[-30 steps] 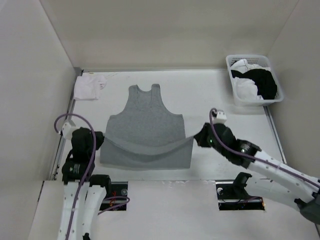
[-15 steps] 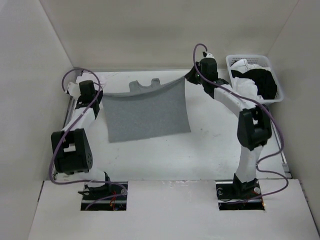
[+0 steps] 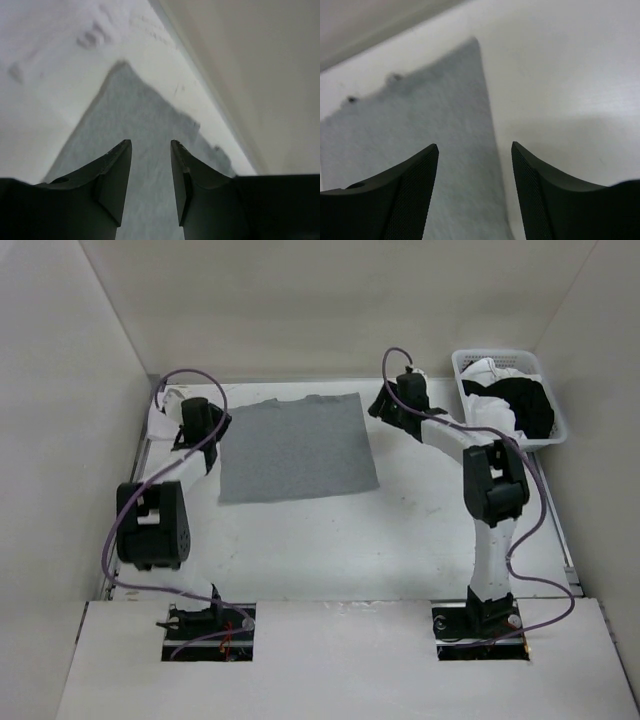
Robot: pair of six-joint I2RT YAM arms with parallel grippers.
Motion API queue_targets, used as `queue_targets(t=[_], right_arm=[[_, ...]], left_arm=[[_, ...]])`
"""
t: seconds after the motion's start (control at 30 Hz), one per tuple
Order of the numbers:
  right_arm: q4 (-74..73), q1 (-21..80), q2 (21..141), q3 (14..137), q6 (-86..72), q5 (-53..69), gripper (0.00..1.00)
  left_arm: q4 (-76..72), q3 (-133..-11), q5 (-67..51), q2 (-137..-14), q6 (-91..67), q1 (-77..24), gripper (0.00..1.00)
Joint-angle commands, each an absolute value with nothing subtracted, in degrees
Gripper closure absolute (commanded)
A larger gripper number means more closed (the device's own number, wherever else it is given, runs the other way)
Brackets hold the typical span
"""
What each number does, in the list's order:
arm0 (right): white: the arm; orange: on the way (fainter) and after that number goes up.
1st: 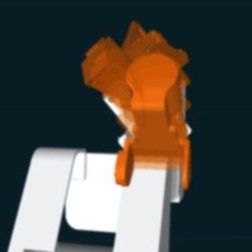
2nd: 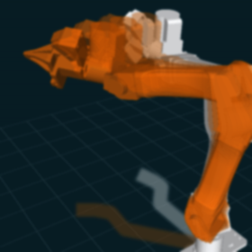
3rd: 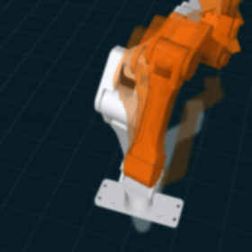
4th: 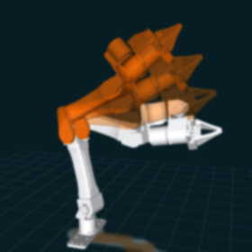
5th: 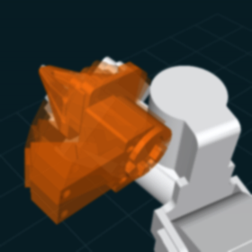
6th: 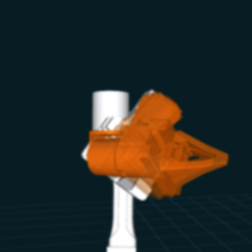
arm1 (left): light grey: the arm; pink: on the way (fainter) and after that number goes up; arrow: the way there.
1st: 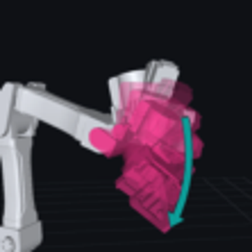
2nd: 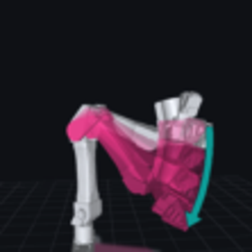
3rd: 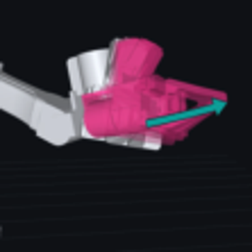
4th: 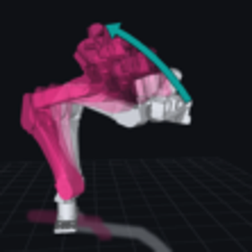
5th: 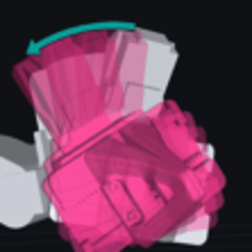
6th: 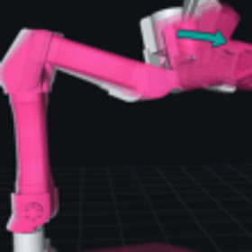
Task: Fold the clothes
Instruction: Fold the tank top
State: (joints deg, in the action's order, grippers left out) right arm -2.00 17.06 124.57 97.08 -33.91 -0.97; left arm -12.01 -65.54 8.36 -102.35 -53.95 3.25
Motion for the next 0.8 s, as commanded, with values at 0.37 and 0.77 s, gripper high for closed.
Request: queue_targets(t=[0.37, 0.77], right_arm=[[13.18, 23.6, 88.25, 47.74, -37.97, -3.78, 0.68], [16.53, 22.63, 92.81, 43.59, -41.66, 3.25, 0.43]], left_arm=[[-12.57, -20.75, 8.88, -64.69, -54.76, -2.42, 0.61], [-17.23, -17.41, 1.14, -71.72, -57.57, 6.81, 0.62]])
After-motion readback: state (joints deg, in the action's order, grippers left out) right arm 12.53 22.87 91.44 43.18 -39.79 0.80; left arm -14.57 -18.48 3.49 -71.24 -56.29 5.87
